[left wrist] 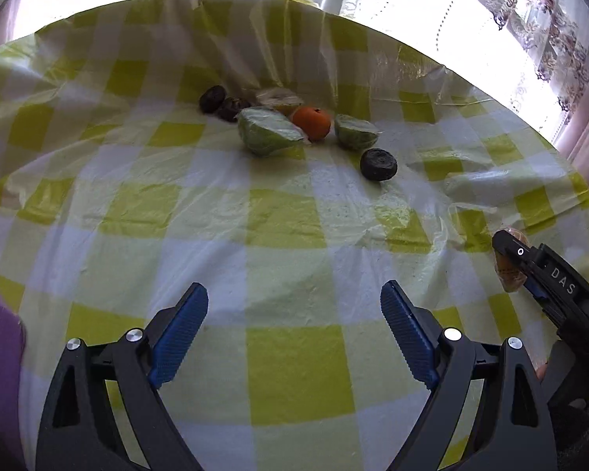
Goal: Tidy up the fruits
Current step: 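Grasp the plastic-wrapped round fruit with the right tool while the left grasps a dark fruit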
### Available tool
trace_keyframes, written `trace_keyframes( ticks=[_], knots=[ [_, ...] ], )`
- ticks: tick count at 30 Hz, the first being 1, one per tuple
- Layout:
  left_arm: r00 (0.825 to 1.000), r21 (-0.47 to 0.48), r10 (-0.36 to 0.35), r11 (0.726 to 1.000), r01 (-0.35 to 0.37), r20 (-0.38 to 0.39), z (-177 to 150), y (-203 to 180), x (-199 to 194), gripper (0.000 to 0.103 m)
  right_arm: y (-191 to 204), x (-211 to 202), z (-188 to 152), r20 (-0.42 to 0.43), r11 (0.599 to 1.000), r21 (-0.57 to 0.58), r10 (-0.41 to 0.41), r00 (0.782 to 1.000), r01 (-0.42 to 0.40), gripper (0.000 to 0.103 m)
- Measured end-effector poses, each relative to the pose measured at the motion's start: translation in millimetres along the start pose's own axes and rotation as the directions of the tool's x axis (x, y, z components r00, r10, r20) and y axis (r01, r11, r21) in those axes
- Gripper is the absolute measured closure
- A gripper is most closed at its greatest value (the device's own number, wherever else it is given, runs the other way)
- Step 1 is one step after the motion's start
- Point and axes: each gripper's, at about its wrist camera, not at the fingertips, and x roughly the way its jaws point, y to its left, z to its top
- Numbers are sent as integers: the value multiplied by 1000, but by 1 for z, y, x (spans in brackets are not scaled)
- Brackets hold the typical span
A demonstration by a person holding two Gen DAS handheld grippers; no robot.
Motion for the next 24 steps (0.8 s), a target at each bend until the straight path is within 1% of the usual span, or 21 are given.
trace_keyframes(
  ticks=[1, 2, 3, 4, 5, 7, 9, 10, 11, 12, 13, 14, 16, 18, 21, 24],
  knots=[
    [1000, 35, -3, 999, 3, 1, 11, -11, 12, 17, -2, 0, 0, 4, 1000, 12, -2, 1000, 2, 40],
    [1000, 61, -26, 998, 26, -4, 22, -22, 25, 18, -4, 1, 2, 4, 1000, 20, 0, 1000, 0, 40],
    [998, 86, -58, 995, 59, -20, 34, -33, 39, 21, -6, 2, 2, 1, 1000, 25, 8, 1000, -8, 40],
    [997, 106, -70, 992, 74, -40, 44, -43, 54, 24, -8, 2, 2, -5, 999, 29, 18, 1000, -18, 40],
    [996, 122, -74, 989, 80, -53, 52, -52, 67, 31, -9, 4, 3, -13, 999, 35, 27, 1000, -26, 40],
    [996, 154, -65, 985, 73, -56, 70, -69, 88, 33, -10, 6, 3, -23, 999, 40, 36, 999, -35, 40],
    [997, 161, -53, 985, 61, -55, 84, -79, 105, 34, -8, 7, 3, -30, 998, 30, 49, 998, -48, 40],
    [996, 156, -51, 986, 61, -68, 90, -81, 113, 35, -8, 7, 3, -30, 998, 27, 52, 998, -51, 40],
    [995, 151, -56, 986, 69, -87, 95, -81, 122, 42, -8, 7, 3, -31, 998, 26, 55, 998, -54, 40],
    [992, 144, -61, 987, 77, -110, 98, -81, 129, 53, -8, 7, 3, -34, 998, 26, 58, 998, -57, 40],
    [993, 145, -55, 987, 70, -106, 101, -82, 131, 55, -8, 8, 3, -37, 998, 27, 57, 998, -56, 40],
    [993, 150, -46, 987, 62, -108, 102, -83, 132, 65, -8, 8, 3, -38, 998, 28, 56, 998, -55, 40],
    [992, 151, -67, 985, 82, -103, 99, -82, 127, 65, -8, 7, 3, -37, 998, 28, 58, 998, -57, 40],
    [995, 144, -75, 986, 85, -70, 93, -80, 114, 66, -9, 7, 3, -37, 998, 32, 61, 997, -60, 40],
    [996, 139, -90, 986, 93, -27, 74, -74, 84, 66, -9, 9, 4, -42, 998, 31, 56, 998, -55, 40],
    [993, 86, -119, 989, 117, 24, 48, -57, 43, 66, -9, 9, 4, -39, 998, 32, 58, 998, -57, 40]
  ],
)
